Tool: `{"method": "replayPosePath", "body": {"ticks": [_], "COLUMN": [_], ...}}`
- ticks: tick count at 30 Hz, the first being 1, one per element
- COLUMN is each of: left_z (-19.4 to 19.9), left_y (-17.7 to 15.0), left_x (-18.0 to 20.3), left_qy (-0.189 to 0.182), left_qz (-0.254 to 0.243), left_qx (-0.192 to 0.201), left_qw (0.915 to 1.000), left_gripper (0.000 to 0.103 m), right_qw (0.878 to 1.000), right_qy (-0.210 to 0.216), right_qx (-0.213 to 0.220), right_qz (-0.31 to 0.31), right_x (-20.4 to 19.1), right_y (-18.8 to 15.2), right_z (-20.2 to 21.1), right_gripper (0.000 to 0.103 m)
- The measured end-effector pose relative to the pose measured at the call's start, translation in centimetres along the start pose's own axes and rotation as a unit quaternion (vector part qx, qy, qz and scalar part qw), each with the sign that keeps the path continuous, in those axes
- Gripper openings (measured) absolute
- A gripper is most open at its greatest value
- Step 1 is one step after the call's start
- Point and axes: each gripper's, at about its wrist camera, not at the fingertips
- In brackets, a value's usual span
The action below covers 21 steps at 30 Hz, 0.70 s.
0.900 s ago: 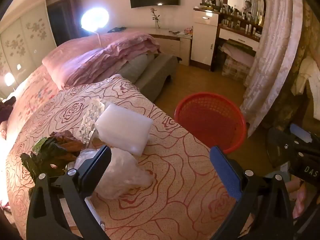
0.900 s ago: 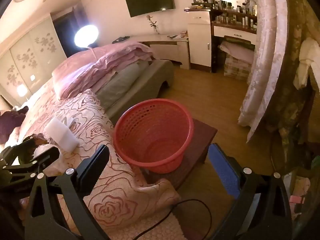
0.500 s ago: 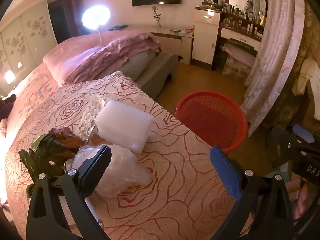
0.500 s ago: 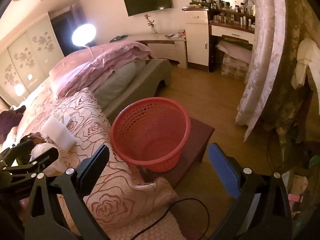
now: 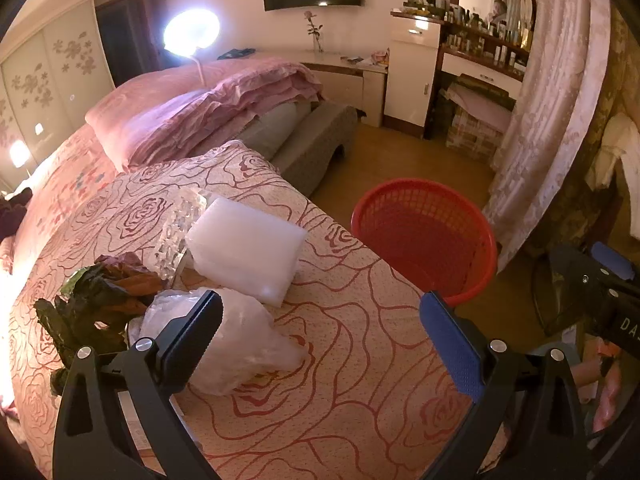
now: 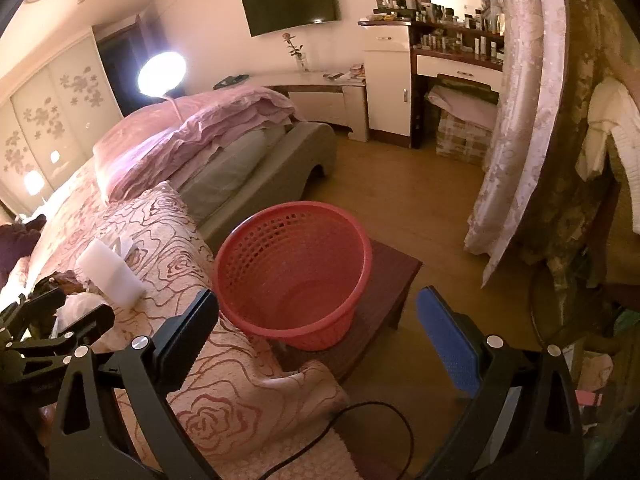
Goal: Collect trash
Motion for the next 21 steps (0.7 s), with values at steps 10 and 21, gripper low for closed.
{"method": "replayPosePath", "body": {"ticks": [10,21], "left_z": [-0.6,-1.2], "left_y": [-0.2,0.0], "left_x": [-0.1,-0.4], "left_qy": [0.002,0.004], "left_qz": [0.002,0.003], "left_qx": [-0.005,-0.008], "left_qw": [1.0000,1.0000], "left_gripper": [0.095,0.095], "right_qw": [1.000,1.000], "right_qy": [-0.001,-0.002], "right_qx": [0.000,-0.003], "right_qz": [0.000,0.003], "right_x": [0.0,0.1], "right_y": [-0.1,-0.1], "right_z": [-0.1,-0.5], "right_gripper": [0.096,0.096]}}
Point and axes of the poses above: each gripper's, at about its wrist camera, not at the fingertips, and z roughly against the way its jaws point, x to its right, y to its top, and after that the axes turned 2 degrees about -z, right-handed
